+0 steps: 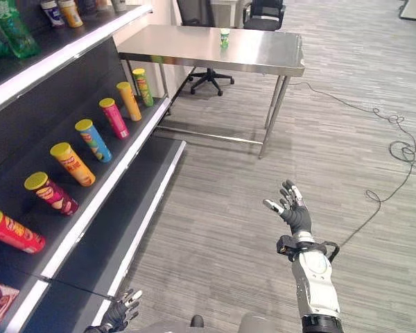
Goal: Put the goods on the table back onto the shelves and tidy them up.
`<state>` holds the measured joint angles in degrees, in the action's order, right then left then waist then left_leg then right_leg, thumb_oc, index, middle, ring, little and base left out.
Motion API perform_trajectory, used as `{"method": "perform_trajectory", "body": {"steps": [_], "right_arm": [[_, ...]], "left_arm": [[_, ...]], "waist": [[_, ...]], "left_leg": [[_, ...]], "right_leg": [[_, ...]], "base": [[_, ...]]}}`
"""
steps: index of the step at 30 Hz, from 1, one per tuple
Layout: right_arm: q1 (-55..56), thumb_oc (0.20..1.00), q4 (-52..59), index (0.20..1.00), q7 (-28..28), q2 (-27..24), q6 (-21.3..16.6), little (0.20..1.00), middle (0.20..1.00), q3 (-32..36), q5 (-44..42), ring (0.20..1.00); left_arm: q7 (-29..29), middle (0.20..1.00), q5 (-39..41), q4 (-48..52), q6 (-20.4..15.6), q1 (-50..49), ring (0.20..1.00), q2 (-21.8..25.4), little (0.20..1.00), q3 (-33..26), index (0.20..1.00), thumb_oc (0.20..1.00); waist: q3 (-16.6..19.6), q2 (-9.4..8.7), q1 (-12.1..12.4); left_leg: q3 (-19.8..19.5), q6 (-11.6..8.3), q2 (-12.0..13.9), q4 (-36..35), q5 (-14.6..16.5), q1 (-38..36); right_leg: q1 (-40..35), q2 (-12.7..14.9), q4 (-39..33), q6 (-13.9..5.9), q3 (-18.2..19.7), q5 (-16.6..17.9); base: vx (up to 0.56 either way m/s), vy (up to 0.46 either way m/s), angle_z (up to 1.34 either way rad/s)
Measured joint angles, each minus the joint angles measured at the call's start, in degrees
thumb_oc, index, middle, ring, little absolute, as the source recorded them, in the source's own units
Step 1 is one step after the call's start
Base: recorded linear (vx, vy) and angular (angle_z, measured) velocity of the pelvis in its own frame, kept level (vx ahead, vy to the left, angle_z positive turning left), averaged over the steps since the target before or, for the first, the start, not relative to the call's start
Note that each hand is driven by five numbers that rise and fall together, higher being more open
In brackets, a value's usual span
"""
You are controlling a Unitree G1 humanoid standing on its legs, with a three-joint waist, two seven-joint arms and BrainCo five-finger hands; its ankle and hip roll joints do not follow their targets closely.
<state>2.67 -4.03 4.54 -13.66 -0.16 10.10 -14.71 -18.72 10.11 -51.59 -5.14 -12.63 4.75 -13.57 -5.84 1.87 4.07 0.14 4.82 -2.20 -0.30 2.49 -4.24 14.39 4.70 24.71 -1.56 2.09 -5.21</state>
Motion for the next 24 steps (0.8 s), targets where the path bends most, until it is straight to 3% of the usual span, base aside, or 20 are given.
{"method": "perform_trajectory", "body": {"steps": [1, 2, 4, 6, 8, 9, 10, 11, 12, 13, 14, 15, 16, 17, 18, 19, 20, 21, 23, 24], "right_arm": [[-0.2, 1.000, 0.0, 1.000, 0.0, 0.1, 0.0, 1.000, 1.000, -0.1, 0.0, 1.000], [-0.6, 1.000, 0.1, 1.000, 0.0, 0.3, -0.1, 1.000, 1.000, -0.1, 0.0, 1.000], [-0.7, 1.000, 0.2, 1.000, -0.1, 0.2, -0.1, 1.000, 1.000, -0.1, 0.0, 1.000], [-0.4, 1.000, 0.9, 1.000, -0.1, -0.1, -0.1, 1.000, 1.000, -0.1, 0.1, 1.000], [0.1, 1.000, 0.7, 1.000, -0.4, -0.4, -0.1, 1.000, 1.000, 0.6, 0.1, 1.000], [0.3, 1.000, 0.6, 1.000, -0.3, -0.6, -0.2, 1.000, 1.000, 1.2, 0.2, 1.000], [1.4, 1.000, 0.5, 1.000, -0.2, -0.8, -0.2, 1.000, 1.000, 1.7, 0.2, 1.000], [2.1, 1.000, 0.0, 1.000, -0.1, -2.2, -0.3, 1.000, 1.000, 1.9, 0.3, 1.000], [0.8, 1.000, -2.3, 1.000, 0.0, -2.6, -0.2, 1.000, 1.000, 2.4, 0.7, 1.000], [0.8, 1.000, -2.4, 1.000, 0.2, -2.8, 0.2, 1.000, 1.000, 2.2, 1.2, 1.000], [0.1, 1.000, -3.2, 1.000, 0.1, -2.2, 0.4, 1.000, 1.000, 2.4, 1.2, 1.000], [0.5, 1.000, -3.0, 1.000, 0.2, -2.5, 0.6, 1.000, 1.000, 2.7, 1.2, 1.000], [1.3, 1.000, -2.7, 1.000, 0.3, -2.3, 0.9, 1.000, 1.000, 2.6, 1.2, 1.000], [2.5, 1.000, -1.3, 1.000, 0.2, -2.1, 0.9, 1.000, 1.000, 3.3, 1.2, 1.000], [2.5, 1.000, -1.3, 1.000, 0.2, -2.1, 0.9, 1.000, 1.000, 3.3, 1.2, 1.000], [2.8, 1.000, -0.2, 1.000, 1.0, -1.0, 1.1, 1.000, 1.000, 3.2, 1.2, 1.000], [2.2, 1.000, -0.1, 1.000, 1.0, -0.5, 0.9, 1.000, 1.000, 3.6, 1.2, 1.000], [1.4, 1.000, 0.7, 1.000, 1.2, -0.9, 1.0, 1.000, 1.000, 3.7, 1.3, 1.000], [2.1, 1.000, 2.5, 1.000, 1.0, -0.7, 0.8, 1.000, 1.000, 4.9, 1.2, 1.000], [2.4, 1.000, 2.5, 1.000, 1.1, -0.9, 1.0, 1.000, 1.000, 4.5, 1.2, 1.000]], "left_arm": [[0.0, 1.000, 0.0, 0.0, 0.0, -0.3, 1.000, -0.5, 1.000, -0.1, 1.000, 1.000], [0.0, 1.000, 0.0, -0.2, 0.2, -0.5, 1.000, -0.7, 1.000, 0.0, 1.000, 1.000], [0.0, 1.000, 0.0, -0.2, 0.3, 0.1, 1.000, -1.1, 1.000, 0.0, 1.000, 1.000], [-0.1, 1.000, 0.0, -0.3, 0.4, 0.8, 1.000, -1.6, 1.000, 0.0, 1.000, 1.000], [-0.2, 1.000, 0.1, -0.2, 0.5, 0.3, 1.000, -1.9, 1.000, 0.1, 1.000, 1.000], [-0.3, 1.000, 0.0, 0.0, 0.5, -0.1, 1.000, -2.5, 1.000, 0.0, 1.000, 1.000], [-0.3, 1.000, 0.0, 0.1, 0.5, -1.1, 1.000, -2.1, 1.000, 0.0, 1.000, 1.000], [-0.3, 1.000, 0.0, 0.2, 0.7, -1.3, 1.000, -2.6, 1.000, 0.1, 1.000, 1.000], [-0.3, 1.000, 0.0, -0.8, 0.7, -1.1, 1.000, -3.4, 1.000, 0.1, 1.000, 1.000], [-0.7, 1.000, 0.0, -0.8, 0.8, -0.8, 1.000, -5.1, 1.000, 0.2, 1.000, 1.000], [-1.6, 1.000, 0.1, -0.2, 0.6, -1.0, 1.000, -5.3, 1.000, -0.1, 1.000, 1.000], [-2.0, 1.000, 0.0, 1.6, 0.5, -0.7, 1.000, -4.7, 1.000, -0.1, 1.000, 1.000], [-2.0, 1.000, 0.0, 2.6, 0.3, -1.1, 1.000, -4.3, 1.000, 0.1, 1.000, 1.000], [-2.9, 1.000, 0.3, 5.7, 0.0, -0.9, 1.000, -3.0, 1.000, -0.4, 1.000, 1.000], [-2.9, 1.000, 0.3, 5.7, 0.0, -0.9, 1.000, -3.0, 1.000, -0.4, 1.000, 1.000], [-2.6, 1.000, 1.0, 6.0, -0.1, 0.5, 1.000, -0.8, 1.000, -1.3, 1.000, 1.000], [-2.3, 1.000, 0.9, 5.5, 0.3, 0.7, 1.000, -0.6, 1.000, -0.5, 1.000, 1.000], [-2.4, 1.000, 1.0, 6.2, 0.0, 0.0, 1.000, -0.1, 1.000, -0.3, 1.000, 1.000], [-2.6, 1.000, 0.9, 5.5, 0.5, 0.5, 1.000, 0.5, 1.000, -0.3, 1.000, 1.000], [-2.6, 1.000, 1.0, 5.1, 0.4, 0.6, 1.000, 0.5, 1.000, -0.3, 1.000, 1.000]], "waist": [[0.2, 0.09, 0.0], [0.2, -0.45, -0.1], [-0.3, -0.57, -0.8], [-1.0, -0.59, -2.7], [-0.9, -0.05, -4.6], [-0.4, -0.08, -5.1], [0.6, 0.15, -5.2], [1.1, 0.51, -4.4], [1.3, 1.28, -3.7], [1.3, 0.67, -3.3], [1.1, 0.00, -2.9], [0.9, -0.32, -2.5], [0.6, -0.92, -1.4], [0.1, -3.07, -0.5], [0.1, -3.07, -0.5], [-0.8, -6.56, -0.2], [-1.2, -4.80, -0.7], [-1.3, -5.44, -0.2], [-1.4, -3.89, -1.5], [-1.7, -4.45, -1.5]], "left_leg": [[-0.5, -0.98, 0.3, -0.7, 1.4, -0.7], [-0.8, 0.27, 0.3, -0.8, 2.2, -1.2], [-1.6, 0.56, 1.0, -0.6, 4.1, -2.2], [-4.1, 0.50, 1.6, 0.5, 6.8, -3.8], [-7.0, -1.36, 3.2, 1.3, 10.2, -6.2], [-8.5, -2.47, 5.1, 0.2, 11.8, -9.1], [-9.7, -3.90, 6.3, -1.7, 11.7, -12.3], [-9.3, -5.98, 8.0, -0.3, 12.7, -13.5], [-9.0, -8.25, 9.5, 3.0, 12.1, -13.1], [-9.1, -10.34, 9.3, 16.9, 10.3, -7.4], [-8.5, -11.26, 9.2, 25.1, 7.7, -3.7], [-8.3, -10.95, 9.4, 35.8, 4.5, 1.2], [-8.4, -11.36, 8.7, 42.0, 4.2, 4.7], [-8.8, -10.93, 4.7, 56.7, 1.2, 13.7], [-8.8, -10.93, 4.7, 56.7, 1.2, 13.7], [-3.9, -7.62, 0.5, 62.6, 2.0, 21.1], [-1.6, -6.26, 2.0, 54.9, 2.7, 20.6], [-1.1, -6.81, 2.8, 48.8, 2.8, 20.4], [1.2, -8.02, 8.3, 28.7, 3.4, 19.9], [2.7, -7.98, 8.7, 17.4, 2.6, 17.8]], "right_leg": [[-0.7, -0.4, -9.2, -0.58, -1.1, 1.0], [-1.9, -0.9, -19.1, -0.99, -1.8, 3.3], [-1.0, -2.0, -30.5, -1.16, -1.0, 7.3], [3.6, -2.4, -30.4, -1.62, -1.3, 9.7], [5.5, -2.2, -29.6, -1.89, -1.1, 9.2], [5.7, -2.6, -24.2, -1.00, -1.5, 6.8], [4.8, -3.2, -18.4, -1.34, -2.6, 3.8], [3.9, -4.0, -17.5, -3.37, -3.4, 7.9], [3.3, -5.5, -15.9, -2.99, -3.6, 8.8], [-0.4, -6.5, -17.8, 1.94, -4.6, 10.8], [-1.6, -7.0, -17.7, 3.01, -5.5, 9.7], [-2.7, -7.1, -18.1, 3.31, -6.3, 9.3], [-4.3, -7.4, -18.6, 3.62, -6.2, 9.1], [-5.5, -6.9, -18.2, 6.73, -6.5, 6.8], [-5.5, -6.9, -18.2, 6.73, -6.5, 6.8], [-10.1, -5.5, -22.3, 3.75, -6.7, 6.3], [-11.7, -5.8, -22.0, -0.73, -8.4, 3.3], [-11.3, -4.7, -18.7, 4.57, -7.3, 3.3], [-15.5, -6.5, -23.4, 4.07, -9.0, 2.4], [-17.3, -6.6, -25.0, 5.51, -9.4, 3.8]], "base": [[0.48, -0.039, -0.07], [0.36, -0.017, -0.17], [0.37, -0.031, 0.14], [0.31, -0.058, 0.61], [0.36, -0.140, 0.99], [0.58, -0.272, 1.10], [0.45, -0.230, 0.96], [0.43, -0.233, 0.64], [0.63, -0.389, 0.75], [0.47, -0.304, 0.57], [0.69, -0.525, 0.57], [0.30, -0.296, 0.13], [0.35, -0.345, 0.34], [0.24, -0.142, 0.23], [0.14, -0.073, 0.28], [0.18, -0.024, -0.05], [0.32, -0.006, -0.30], [0.36, -0.007, -0.34], [0.46, 0.062, 0.02], [0.51, 0.110, 0.21]]}}
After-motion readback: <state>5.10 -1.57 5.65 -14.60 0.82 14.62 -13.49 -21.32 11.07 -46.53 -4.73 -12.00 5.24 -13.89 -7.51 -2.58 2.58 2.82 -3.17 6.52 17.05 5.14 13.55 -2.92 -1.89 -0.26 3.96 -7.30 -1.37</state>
